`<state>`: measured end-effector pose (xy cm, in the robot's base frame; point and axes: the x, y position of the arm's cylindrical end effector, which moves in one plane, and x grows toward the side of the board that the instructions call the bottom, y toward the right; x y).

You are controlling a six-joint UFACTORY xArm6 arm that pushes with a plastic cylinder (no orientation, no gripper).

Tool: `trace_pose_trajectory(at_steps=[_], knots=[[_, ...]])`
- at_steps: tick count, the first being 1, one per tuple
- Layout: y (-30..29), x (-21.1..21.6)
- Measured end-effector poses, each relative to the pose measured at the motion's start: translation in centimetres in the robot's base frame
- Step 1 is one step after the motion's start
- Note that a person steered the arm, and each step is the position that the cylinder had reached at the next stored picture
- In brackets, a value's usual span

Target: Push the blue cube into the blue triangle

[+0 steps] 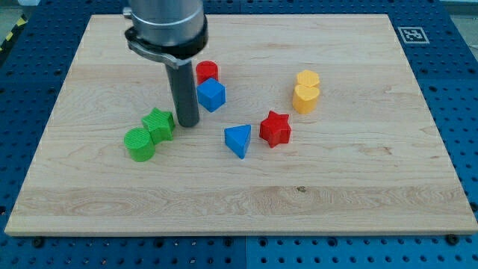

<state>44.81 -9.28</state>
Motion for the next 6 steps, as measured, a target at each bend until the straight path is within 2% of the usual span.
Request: trace_pose_trajectory(at_steps=[1,2,4,6], knots=[[-1.0,-3.2],[1.6,-4.9],[6.8,-5.4],[7.5,-4.8]])
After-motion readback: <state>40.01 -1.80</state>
